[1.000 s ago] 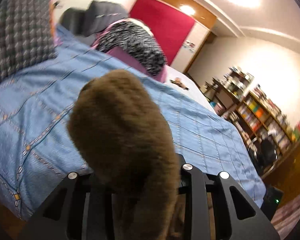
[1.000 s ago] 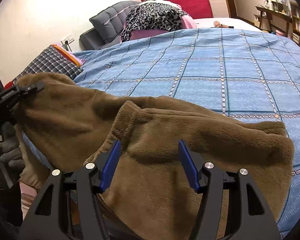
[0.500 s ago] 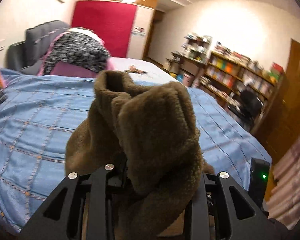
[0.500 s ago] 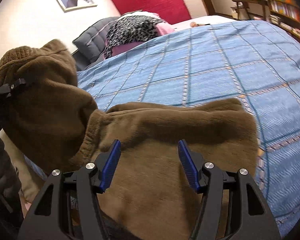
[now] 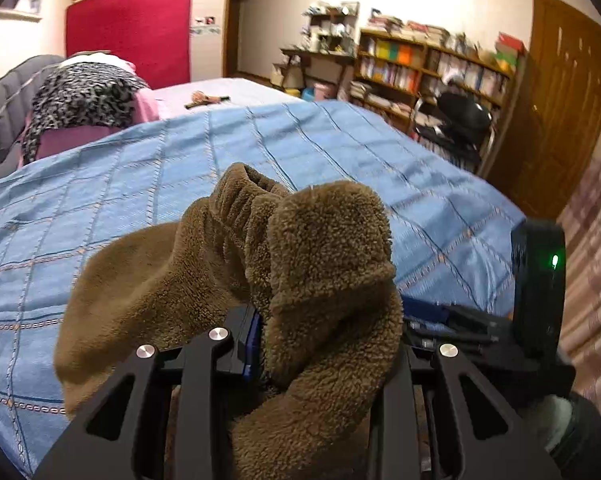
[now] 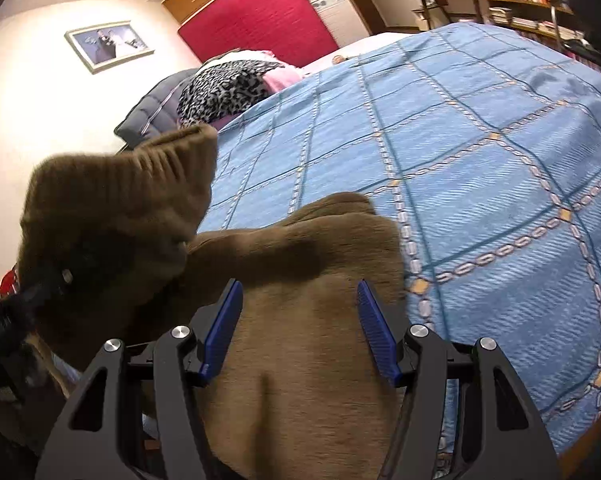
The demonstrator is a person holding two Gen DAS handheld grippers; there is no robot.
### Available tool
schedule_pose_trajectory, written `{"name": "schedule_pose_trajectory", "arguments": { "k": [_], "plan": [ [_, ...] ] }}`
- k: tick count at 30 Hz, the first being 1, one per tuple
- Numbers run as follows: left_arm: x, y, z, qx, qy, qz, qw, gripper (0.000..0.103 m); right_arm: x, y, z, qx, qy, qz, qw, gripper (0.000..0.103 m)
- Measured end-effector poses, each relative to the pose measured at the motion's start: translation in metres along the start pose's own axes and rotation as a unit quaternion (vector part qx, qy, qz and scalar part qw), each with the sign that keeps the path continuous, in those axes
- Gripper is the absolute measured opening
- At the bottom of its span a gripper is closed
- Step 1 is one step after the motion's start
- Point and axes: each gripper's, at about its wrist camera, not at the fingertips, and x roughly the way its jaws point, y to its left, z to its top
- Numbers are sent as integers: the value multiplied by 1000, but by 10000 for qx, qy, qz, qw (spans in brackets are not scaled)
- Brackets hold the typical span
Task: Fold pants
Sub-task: 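Fold the held end over the pants toward the right gripper and release, then grasp the ribbed cuff end of the pants with the right gripper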
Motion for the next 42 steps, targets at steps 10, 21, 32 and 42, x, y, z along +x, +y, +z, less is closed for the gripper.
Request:
{"name": "schedule_pose_trajectory", "arguments": {
  "k": [10, 21, 32, 42],
  "plan": [
    [26, -31, -11, 394, 461, -544, 9967, 65, -15, -22, 4, 305, -189, -151, 9992, 61],
    [-21, 25, -12, -286, 112, -645, 9974, 65, -29, 14, 9, -18, -85, 603, 9981, 61],
    [-45, 94, -21, -1182, -177, -248, 9925, 65, 18, 47, 14, -316, 599, 981, 9929, 40],
    [-41, 113, -26, -1340, -87, -177, 9908, 65, -39, 40, 12, -70, 678, 1575, 9852, 25]
  ]
}}
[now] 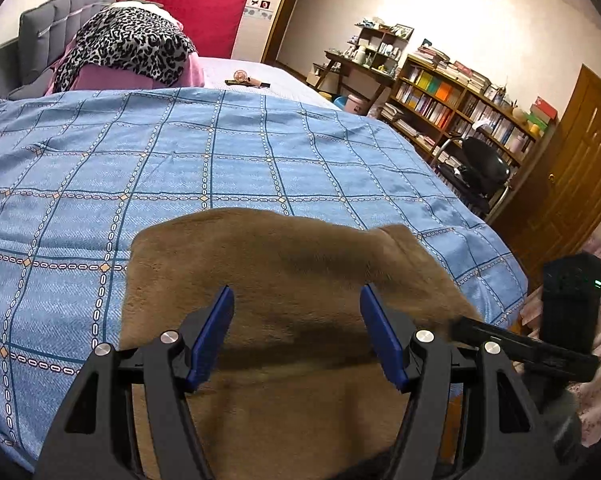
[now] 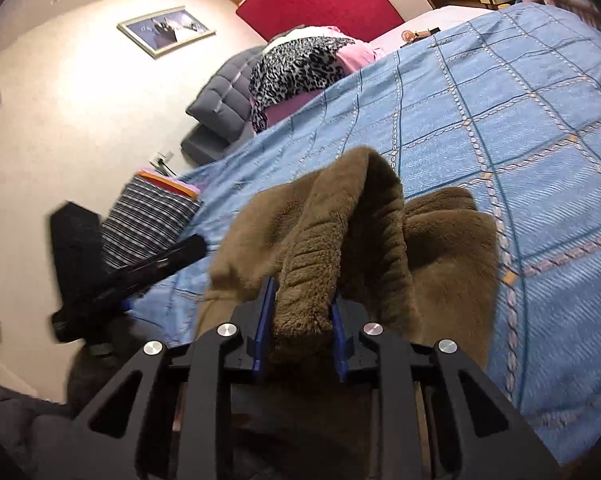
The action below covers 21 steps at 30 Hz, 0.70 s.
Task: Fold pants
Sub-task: 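Grasp the ribbed cuff end of the pants with the right gripper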
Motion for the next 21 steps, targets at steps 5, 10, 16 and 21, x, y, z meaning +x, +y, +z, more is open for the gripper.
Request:
{"name": "schedule_pose_trajectory", "arguments": {
  "k": [5, 10, 16, 21],
  "plan": [
    [9, 0, -6, 69, 134, -50, 9999, 70, 6, -12, -26, 154, 426, -488, 9978, 25],
    [31, 0, -23, 165, 439, 24, 9989, 70, 23, -23, -26, 221, 325, -698, 9968, 27],
    [38, 0, -30, 247, 452, 80, 9986, 75, 14, -10, -9, -26, -42, -790, 9969, 68],
    [32, 5, -26, 138, 404, 10, 9991, 75, 25, -22, 9, 151, -130, -603, 9980, 73]
  ]
}}
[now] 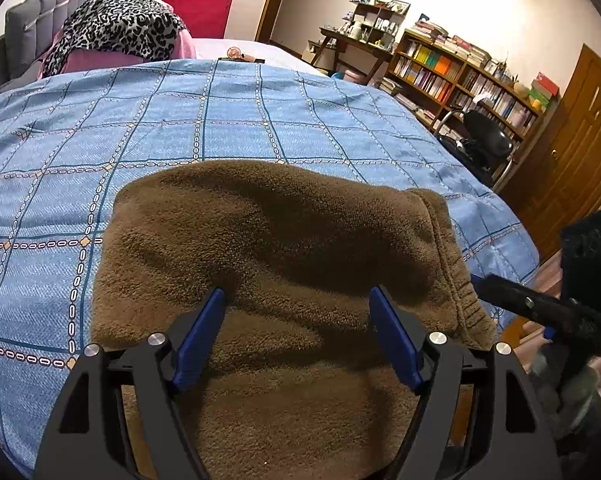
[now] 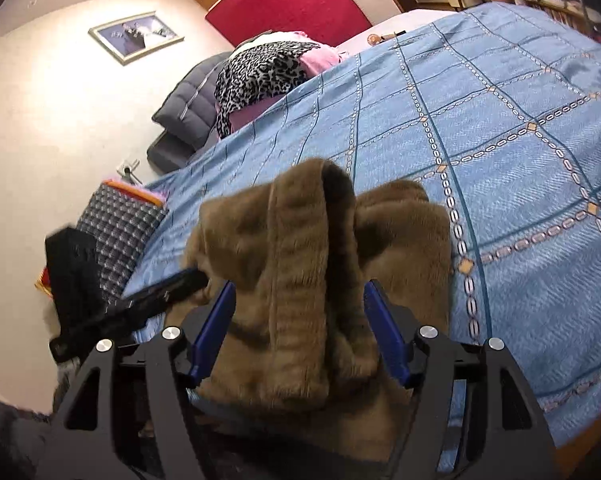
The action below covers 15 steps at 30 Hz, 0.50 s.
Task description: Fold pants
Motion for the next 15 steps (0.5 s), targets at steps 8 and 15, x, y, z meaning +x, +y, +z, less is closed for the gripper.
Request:
{"name": "schedule_pose_trajectory", "arguments": {
  "k": [8, 15],
  "plan": [
    [-6, 10, 4, -124, -88, 78, 9999, 75, 48, -18, 7, 251, 437, 153, 9986, 67],
    [-12, 16, 12, -256, -171, 99, 9995, 75, 22, -3, 15, 55, 303, 471, 9984, 21]
  ]
}}
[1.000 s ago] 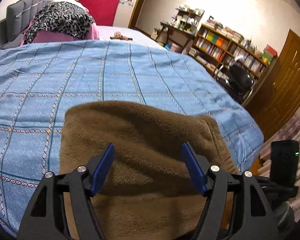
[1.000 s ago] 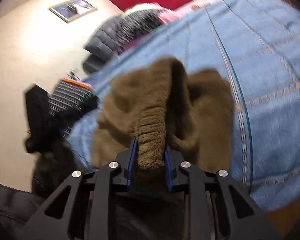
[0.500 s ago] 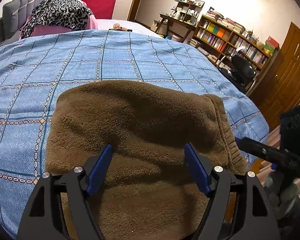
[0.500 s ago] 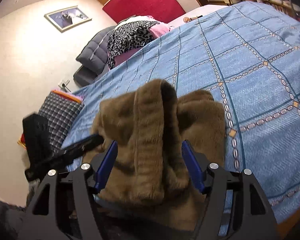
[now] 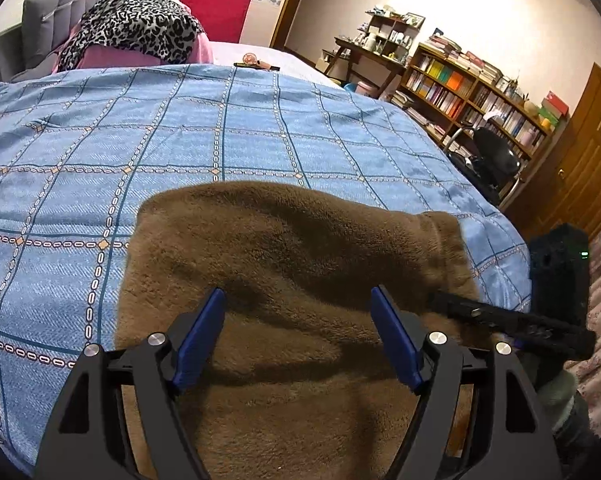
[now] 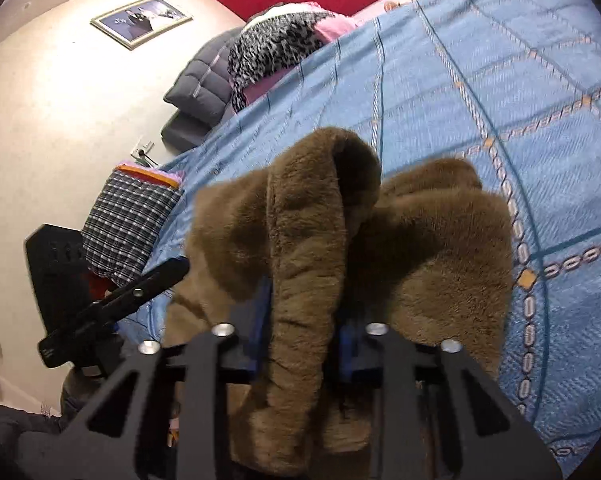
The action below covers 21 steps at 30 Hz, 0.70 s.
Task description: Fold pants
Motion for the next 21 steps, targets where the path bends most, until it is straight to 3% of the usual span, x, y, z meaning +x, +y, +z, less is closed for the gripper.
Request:
{"name": "schedule_pose_trajectory", "arguments": {
  "k": [6, 11, 13, 14, 17, 21],
  "plan": [
    [-15, -8, 8, 79, -222, -120, 9997, 75, -64, 6, 11, -16, -722, -228, 9971, 20],
    [0, -16, 3, 198, -63, -110, 9997, 76, -55, -43, -12, 561, -393, -758, 9948, 20],
    [15, -13, -2, 228, 103, -15, 9997, 76, -48, -54, -21, 667, -349, -882, 9933, 25],
    [19, -13, -5, 260, 138, 27, 9996, 76, -48, -56, -23, 681, -395, -886, 9930, 34],
    [28, -12, -10, 447, 189, 241, 9985, 76, -55, -44, -19, 414, -562, -1074, 9918, 49],
    [21, -10, -4, 318, 104, 145, 9993, 76, -74, -19, -8, -141, -992, -1562, 9826, 52]
  ]
}}
